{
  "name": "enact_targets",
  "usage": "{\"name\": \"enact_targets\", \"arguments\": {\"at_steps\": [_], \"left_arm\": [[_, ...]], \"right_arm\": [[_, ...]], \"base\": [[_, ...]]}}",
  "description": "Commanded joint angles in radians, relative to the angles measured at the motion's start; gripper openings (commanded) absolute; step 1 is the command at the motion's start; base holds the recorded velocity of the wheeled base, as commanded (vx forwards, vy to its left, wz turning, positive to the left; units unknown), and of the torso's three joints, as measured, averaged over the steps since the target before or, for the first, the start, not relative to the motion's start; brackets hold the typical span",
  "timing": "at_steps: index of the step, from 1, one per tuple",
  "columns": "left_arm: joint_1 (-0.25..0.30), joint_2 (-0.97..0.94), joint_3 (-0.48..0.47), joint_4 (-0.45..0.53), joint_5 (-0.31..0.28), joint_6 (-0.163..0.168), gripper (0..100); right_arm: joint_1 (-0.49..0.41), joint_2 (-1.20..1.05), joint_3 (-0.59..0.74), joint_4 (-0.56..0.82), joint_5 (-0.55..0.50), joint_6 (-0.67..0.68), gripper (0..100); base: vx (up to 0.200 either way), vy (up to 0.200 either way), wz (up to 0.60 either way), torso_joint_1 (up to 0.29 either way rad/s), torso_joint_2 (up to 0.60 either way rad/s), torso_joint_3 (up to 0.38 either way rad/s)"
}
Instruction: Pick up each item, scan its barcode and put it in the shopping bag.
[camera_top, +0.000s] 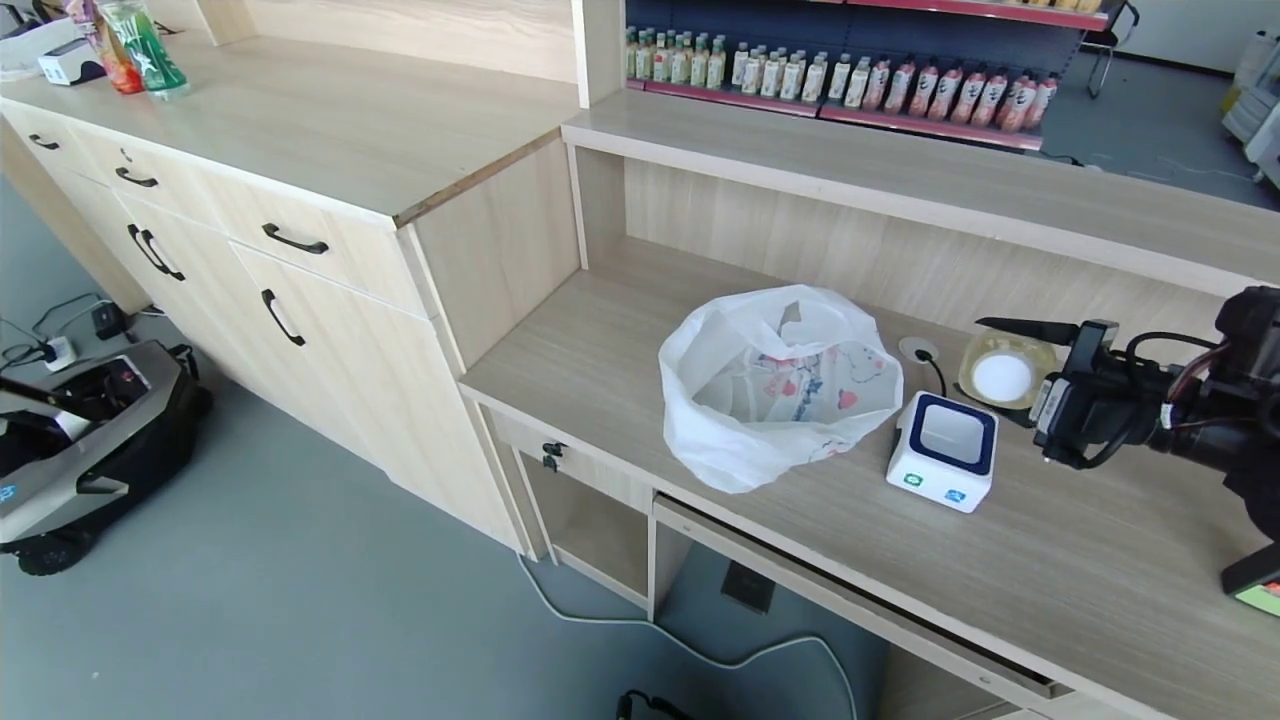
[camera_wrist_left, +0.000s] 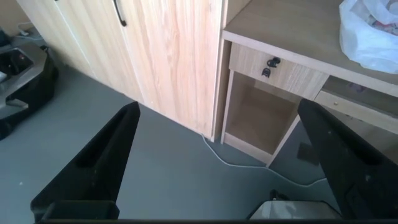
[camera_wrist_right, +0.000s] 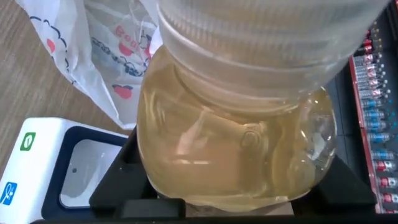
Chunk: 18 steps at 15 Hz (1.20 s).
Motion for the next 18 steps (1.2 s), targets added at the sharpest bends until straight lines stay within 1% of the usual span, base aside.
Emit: {"name": "enact_targets", "arguments": {"at_steps": [1,3,6,10,11,15,18], "left_arm": [[-0.002,0.000,0.000,0.000,0.001,0.000,100],[0.000,0.000,0.000,0.000,-0.001,0.000,100],[0.000,0.000,0.000,0.000,0.001,0.000,100],[0.000,0.000,0.000,0.000,0.001,0.000,100],[0.000,0.000,0.000,0.000,0.001,0.000,100],[0.000,0.000,0.000,0.000,0.001,0.000,100],[0.000,0.000,0.000,0.000,0.001,0.000,100]], "right_arm": [[0.000,0.032,0.011,-0.001,0.011,-0.013,0],[0.000,0.050,0.015,0.002,0.026,-0.048,0],[0.000,0.075,0.017,-0.001,0.052,-0.054,0],[-0.001,0.102,0.012,-0.006,0.057,-0.056,0],[-0.003,0.133,0.001,-0.007,0.055,-0.077,0],[-0.001,0.180,-0.061,-0.009,0.062,-0.083,0],[0.000,0.210,-0.074,-0.009,0.066,-0.085,0]], "base": [[0.000,0.000,0.00,0.000,0.00,0.000],[0.000,0.000,0.00,0.000,0.00,0.000],[0.000,0.000,0.00,0.000,0.00,0.000],[0.000,0.000,0.00,0.000,0.00,0.000],[0.000,0.000,0.00,0.000,0.00,0.000],[0.000,0.000,0.00,0.000,0.00,0.000],[0.000,0.000,0.00,0.000,0.00,0.000]]}}
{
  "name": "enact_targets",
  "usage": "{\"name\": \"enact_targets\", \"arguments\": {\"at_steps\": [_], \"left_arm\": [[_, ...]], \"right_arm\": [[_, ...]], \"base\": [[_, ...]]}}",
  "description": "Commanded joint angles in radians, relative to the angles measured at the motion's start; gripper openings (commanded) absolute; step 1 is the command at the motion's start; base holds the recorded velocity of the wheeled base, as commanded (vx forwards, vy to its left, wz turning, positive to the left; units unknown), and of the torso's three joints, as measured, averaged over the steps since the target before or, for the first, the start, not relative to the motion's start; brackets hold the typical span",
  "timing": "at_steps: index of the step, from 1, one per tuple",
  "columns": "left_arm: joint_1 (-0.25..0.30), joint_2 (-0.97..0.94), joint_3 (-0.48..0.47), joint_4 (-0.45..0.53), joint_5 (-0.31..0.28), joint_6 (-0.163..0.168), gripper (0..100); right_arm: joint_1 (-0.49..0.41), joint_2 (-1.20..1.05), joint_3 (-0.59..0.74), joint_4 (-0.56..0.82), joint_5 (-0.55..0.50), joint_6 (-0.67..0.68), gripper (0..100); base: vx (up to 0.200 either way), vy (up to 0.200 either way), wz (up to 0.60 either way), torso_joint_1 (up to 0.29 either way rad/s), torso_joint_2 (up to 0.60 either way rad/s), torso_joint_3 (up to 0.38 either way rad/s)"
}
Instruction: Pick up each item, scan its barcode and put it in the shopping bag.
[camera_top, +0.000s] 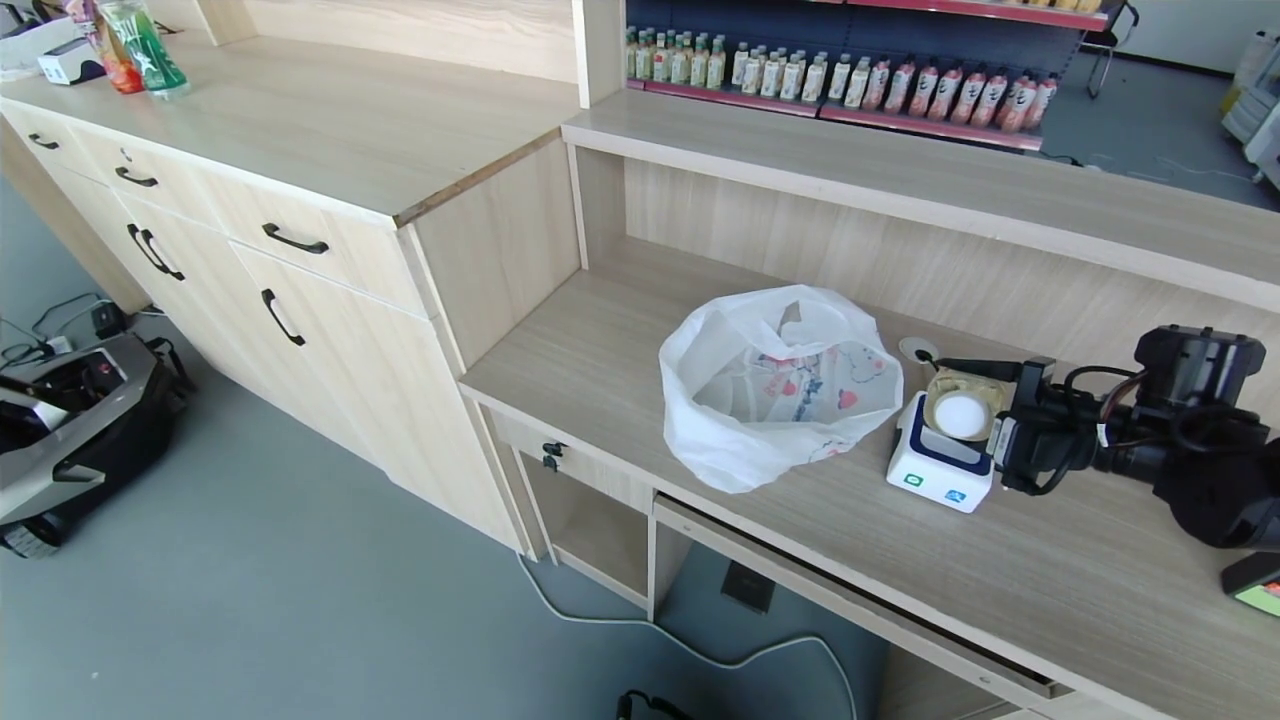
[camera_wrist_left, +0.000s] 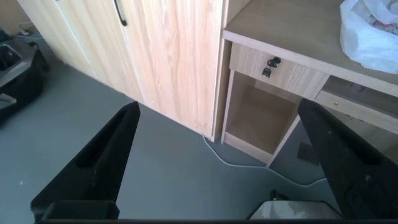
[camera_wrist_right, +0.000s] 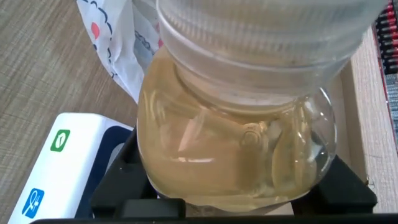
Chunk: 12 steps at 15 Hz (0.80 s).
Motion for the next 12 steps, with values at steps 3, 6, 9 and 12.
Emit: {"name": "enact_targets", "arguments": {"at_steps": [3,6,9,12], "left_arm": [[0.000,0.000,0.000,-0.001,0.001,0.000,100],[0.000,0.000,0.000,-0.001,0.001,0.000,100],[0.000,0.000,0.000,-0.001,0.001,0.000,100],[0.000,0.000,0.000,-0.001,0.001,0.000,100]], "right_arm": [[0.002,0.044,-0.015,0.000,0.000,-0.007,0],[0.005,0.067,-0.042,-0.002,0.000,-0.009,0],[0.006,0.082,-0.048,-0.003,0.000,-0.009,0],[0.017,0.093,-0.065,-0.008,-0.001,-0.007,0]], "base": [[0.000,0.000,0.00,0.000,0.00,0.000],[0.000,0.000,0.00,0.000,0.00,0.000],[0.000,0.000,0.00,0.000,0.00,0.000],[0.000,0.000,0.00,0.000,0.00,0.000]]}}
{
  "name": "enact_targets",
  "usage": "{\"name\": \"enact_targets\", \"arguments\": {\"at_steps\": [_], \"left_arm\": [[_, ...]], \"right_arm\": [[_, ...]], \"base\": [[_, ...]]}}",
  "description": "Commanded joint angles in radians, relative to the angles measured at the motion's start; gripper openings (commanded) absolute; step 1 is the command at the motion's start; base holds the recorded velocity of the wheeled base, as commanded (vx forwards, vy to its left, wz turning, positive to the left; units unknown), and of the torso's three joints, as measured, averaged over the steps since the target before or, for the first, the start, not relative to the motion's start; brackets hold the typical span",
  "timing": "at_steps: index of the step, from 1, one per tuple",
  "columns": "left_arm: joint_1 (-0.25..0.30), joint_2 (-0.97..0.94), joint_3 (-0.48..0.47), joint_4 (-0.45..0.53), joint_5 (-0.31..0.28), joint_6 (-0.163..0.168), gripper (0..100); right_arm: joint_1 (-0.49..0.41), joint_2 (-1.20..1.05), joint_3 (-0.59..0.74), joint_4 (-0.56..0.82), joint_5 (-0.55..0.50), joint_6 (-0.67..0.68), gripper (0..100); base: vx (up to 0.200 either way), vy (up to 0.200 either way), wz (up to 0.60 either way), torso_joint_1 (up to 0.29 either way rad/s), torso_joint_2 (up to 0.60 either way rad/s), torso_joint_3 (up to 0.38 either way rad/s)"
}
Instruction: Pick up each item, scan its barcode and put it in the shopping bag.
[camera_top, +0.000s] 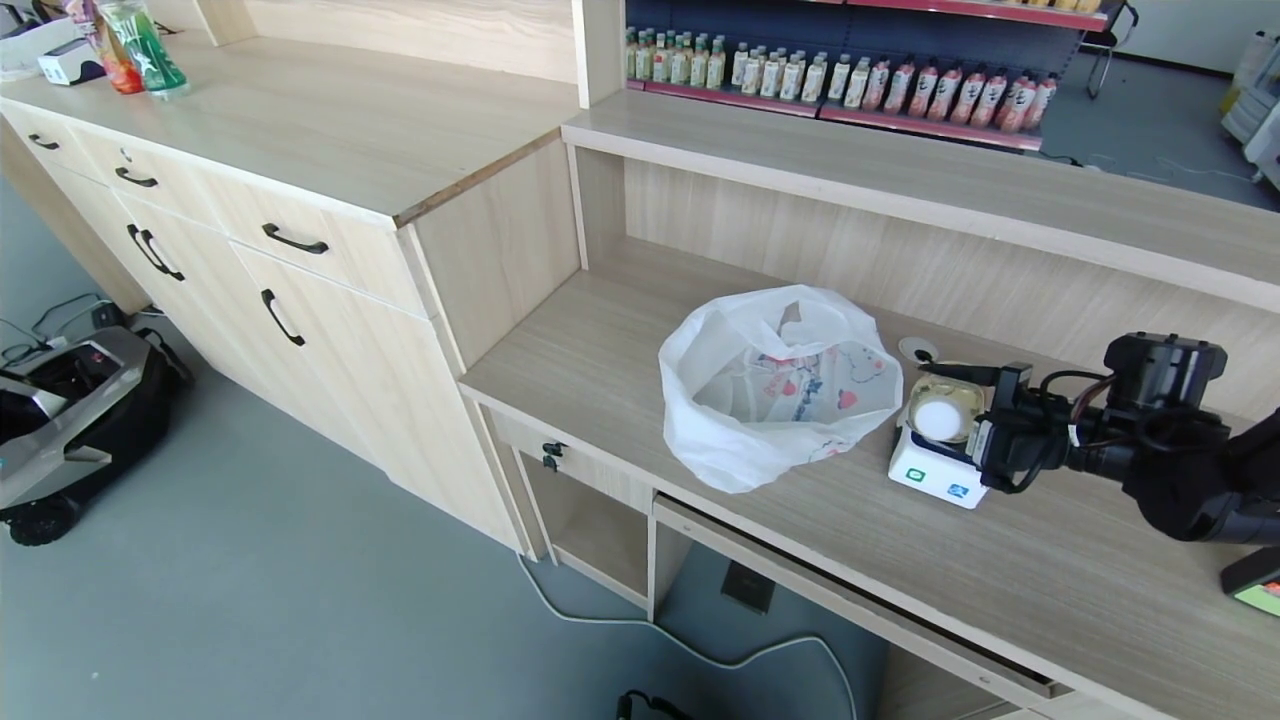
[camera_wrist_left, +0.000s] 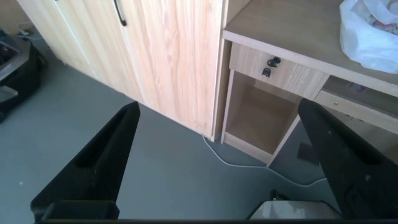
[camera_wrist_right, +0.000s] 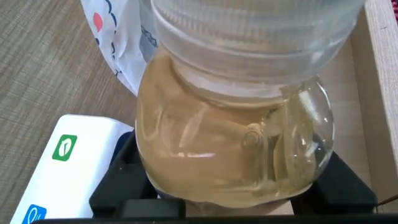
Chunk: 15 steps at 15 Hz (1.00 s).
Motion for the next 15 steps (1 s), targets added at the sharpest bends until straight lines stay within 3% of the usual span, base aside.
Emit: {"name": "enact_targets", "arguments": {"at_steps": [1,4,6,9,12,15], "left_arm": [[0.000,0.000,0.000,-0.001,0.001,0.000,100],[0.000,0.000,0.000,-0.001,-0.001,0.000,100],[0.000,0.000,0.000,-0.001,-0.001,0.000,100],[0.000,0.000,0.000,-0.001,0.001,0.000,100],[0.000,0.000,0.000,-0.001,-0.001,0.000,100],[0.000,0.000,0.002,-0.001,-0.001,0.000,100]], "right_arm": [[0.004,0.013,-0.006,0.002,0.000,0.001,0],[0.005,0.008,-0.008,0.002,0.000,0.006,0],[0.010,-0.071,-0.014,0.009,0.000,0.105,0],[-0.015,-0.292,0.041,0.054,-0.012,0.400,0],[-0.104,-0.467,0.058,0.186,-0.055,0.585,0],[-0.217,-0.544,0.050,0.394,-0.110,0.619,0]], "base": [[0.000,0.000,0.00,0.000,0.00,0.000],[0.000,0.000,0.00,0.000,0.00,0.000],[0.000,0.000,0.00,0.000,0.00,0.000],[0.000,0.000,0.00,0.000,0.00,0.000],[0.000,0.000,0.00,0.000,0.00,0.000],[0.000,0.000,0.00,0.000,0.00,0.000]]}}
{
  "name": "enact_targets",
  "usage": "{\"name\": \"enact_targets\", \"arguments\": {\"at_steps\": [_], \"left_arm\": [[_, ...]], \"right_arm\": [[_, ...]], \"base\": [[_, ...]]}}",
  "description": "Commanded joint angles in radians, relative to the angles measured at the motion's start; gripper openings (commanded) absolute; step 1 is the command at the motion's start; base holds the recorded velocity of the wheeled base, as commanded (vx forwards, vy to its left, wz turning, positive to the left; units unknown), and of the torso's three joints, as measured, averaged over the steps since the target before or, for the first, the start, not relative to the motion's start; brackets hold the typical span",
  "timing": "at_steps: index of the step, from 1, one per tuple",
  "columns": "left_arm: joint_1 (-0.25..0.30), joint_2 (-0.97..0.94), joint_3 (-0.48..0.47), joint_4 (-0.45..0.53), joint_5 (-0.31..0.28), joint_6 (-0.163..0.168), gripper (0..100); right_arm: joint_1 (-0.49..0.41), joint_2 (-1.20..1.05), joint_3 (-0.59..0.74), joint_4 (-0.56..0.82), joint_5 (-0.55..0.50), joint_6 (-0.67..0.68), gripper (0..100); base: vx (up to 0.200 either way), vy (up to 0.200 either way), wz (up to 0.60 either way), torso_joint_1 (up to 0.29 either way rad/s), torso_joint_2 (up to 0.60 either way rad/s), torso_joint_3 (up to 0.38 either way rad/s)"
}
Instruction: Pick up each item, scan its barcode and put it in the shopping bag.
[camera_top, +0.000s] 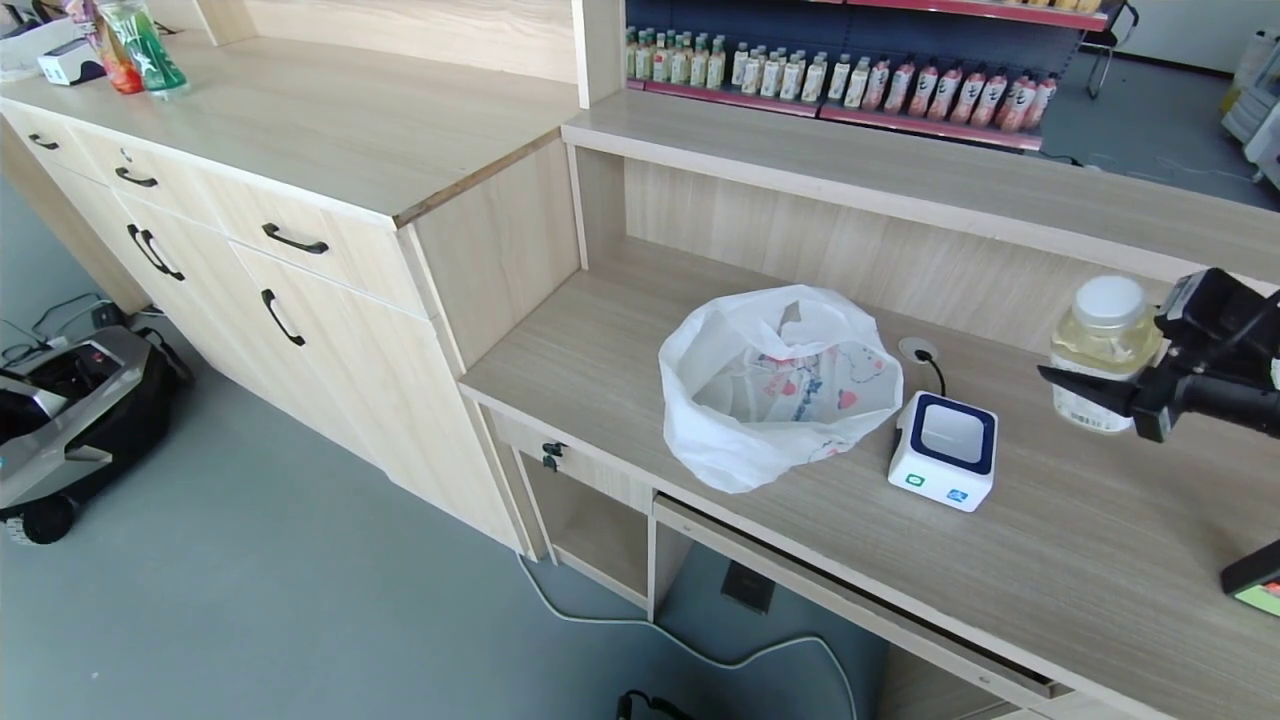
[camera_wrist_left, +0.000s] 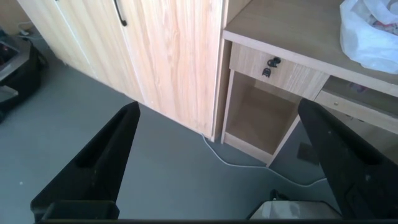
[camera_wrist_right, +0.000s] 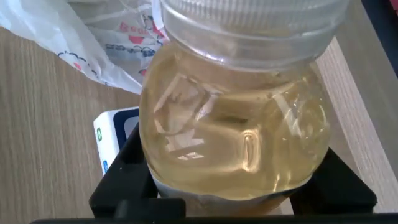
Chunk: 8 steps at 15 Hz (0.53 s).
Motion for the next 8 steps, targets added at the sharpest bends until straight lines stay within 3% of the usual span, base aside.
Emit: {"name": "enact_targets", "arguments": {"at_steps": [1,3,8], "left_arm": [[0.000,0.000,0.000,-0.001,0.001,0.000,100],[0.000,0.000,0.000,-0.001,0.001,0.000,100],[0.000,0.000,0.000,-0.001,0.001,0.000,100]], "right_arm": [[-0.079,-0.112,0.000,0.072,-0.008,0.008,0],[-0.109,-0.148,-0.002,0.163,-0.009,0.042,0],[-0.063,-0.119,-0.002,0.105,-0.078,0.135,0]], "base": [[0.000,0.000,0.00,0.000,0.00,0.000],[0.000,0.000,0.00,0.000,0.00,0.000],[0.000,0.000,0.60,0.000,0.00,0.004]]}}
